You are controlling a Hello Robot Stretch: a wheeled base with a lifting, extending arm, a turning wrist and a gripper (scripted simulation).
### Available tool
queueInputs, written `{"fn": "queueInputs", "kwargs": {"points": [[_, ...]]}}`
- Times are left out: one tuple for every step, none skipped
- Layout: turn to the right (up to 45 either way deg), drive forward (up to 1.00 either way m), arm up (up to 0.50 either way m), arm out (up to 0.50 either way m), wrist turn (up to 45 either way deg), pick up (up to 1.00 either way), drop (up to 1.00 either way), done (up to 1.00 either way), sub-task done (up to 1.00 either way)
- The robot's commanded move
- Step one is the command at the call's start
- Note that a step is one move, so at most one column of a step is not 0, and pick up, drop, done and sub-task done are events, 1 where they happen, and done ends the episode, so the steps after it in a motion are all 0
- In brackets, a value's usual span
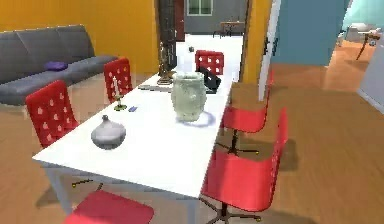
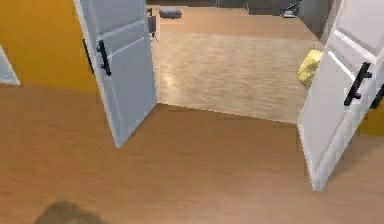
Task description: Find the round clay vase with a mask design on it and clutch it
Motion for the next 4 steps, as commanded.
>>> {"fn": "queueInputs", "kwargs": {"points": [[45.0, 0.0, 0.0, 0.0, 0.0, 0.0, 0.0, 0.0, 0.0], [3.0, 0.0, 0.0, 0.0, 0.0, 0.0, 0.0, 0.0, 0.0], [0.0, 0.8, 0.0, 0.0, 0.0, 0.0, 0.0, 0.0, 0.0], [-27.0, 0.0, 0.0, 0.0, 0.0, 0.0, 0.0, 0.0, 0.0]]}}
